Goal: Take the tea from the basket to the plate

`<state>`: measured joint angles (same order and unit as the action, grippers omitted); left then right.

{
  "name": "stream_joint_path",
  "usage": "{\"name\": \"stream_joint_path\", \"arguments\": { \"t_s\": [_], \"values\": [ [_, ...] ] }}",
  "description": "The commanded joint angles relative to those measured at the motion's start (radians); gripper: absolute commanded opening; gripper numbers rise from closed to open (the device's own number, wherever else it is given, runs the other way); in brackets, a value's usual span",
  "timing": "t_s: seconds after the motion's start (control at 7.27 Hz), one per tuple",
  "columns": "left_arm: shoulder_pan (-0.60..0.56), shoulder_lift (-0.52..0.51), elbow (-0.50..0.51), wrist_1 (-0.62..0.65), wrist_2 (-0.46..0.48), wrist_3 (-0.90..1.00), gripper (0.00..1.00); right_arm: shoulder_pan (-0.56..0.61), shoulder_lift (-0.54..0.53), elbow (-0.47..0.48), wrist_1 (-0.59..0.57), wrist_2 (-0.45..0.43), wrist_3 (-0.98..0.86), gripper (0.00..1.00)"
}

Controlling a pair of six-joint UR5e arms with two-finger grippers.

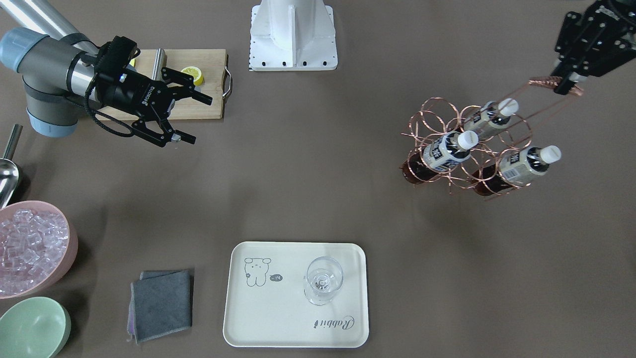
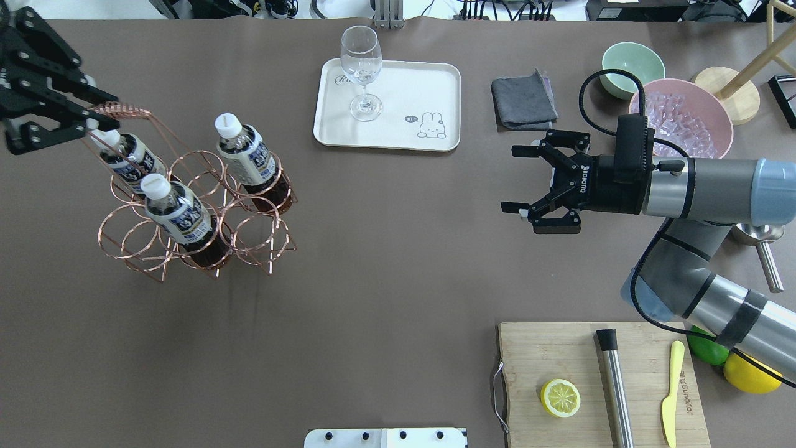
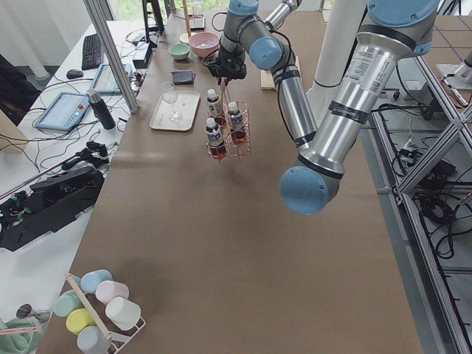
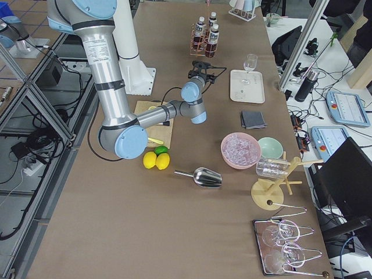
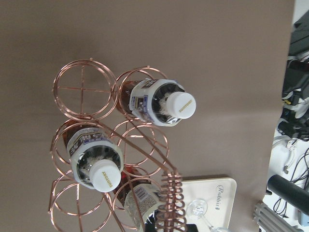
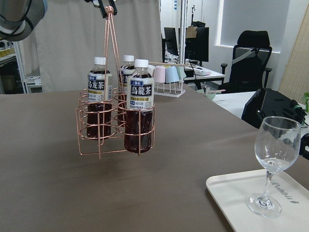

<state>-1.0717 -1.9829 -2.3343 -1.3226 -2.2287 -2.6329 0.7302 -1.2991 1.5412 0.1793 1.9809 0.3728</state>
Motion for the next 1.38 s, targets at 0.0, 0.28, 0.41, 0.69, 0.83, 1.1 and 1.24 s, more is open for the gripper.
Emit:
{"name": "stream_joint_path", "arguments": {
  "t_s": [0.0,0.28,0.41,0.69,0.83,1.1,1.24],
  "values": [
    [0.232,-0.181,0.001,0.169,0.237,-0.182,0.0,0.0,-0.003,0.0,0.003,0.001,0.002,1.0],
    [0.28,-0.253,0.102,0.169,0.253,-0.179,0.0,0.002,-0.003,0.002,0.003,0.0,0.0,1.0],
    [0.312,-0.29,0.133,0.169,0.302,-0.191,0.0,0.011,-0.005,0.004,0.005,0.0,0.002,1.0],
    [0.35,-0.359,0.212,0.171,0.328,-0.194,0.0,0.011,-0.003,0.004,0.005,0.0,0.0,1.0],
    [0.38,-0.369,0.223,0.171,0.357,-0.197,0.0,0.011,-0.003,0.005,0.005,0.0,0.0,1.0],
    [0.394,-0.427,0.28,0.169,0.372,-0.203,0.0,0.011,-0.005,0.007,0.005,0.0,0.0,1.0],
    [0.403,-0.439,0.291,0.169,0.403,-0.217,0.0,0.011,-0.006,0.007,0.006,0.0,0.0,1.0]
  ]
}}
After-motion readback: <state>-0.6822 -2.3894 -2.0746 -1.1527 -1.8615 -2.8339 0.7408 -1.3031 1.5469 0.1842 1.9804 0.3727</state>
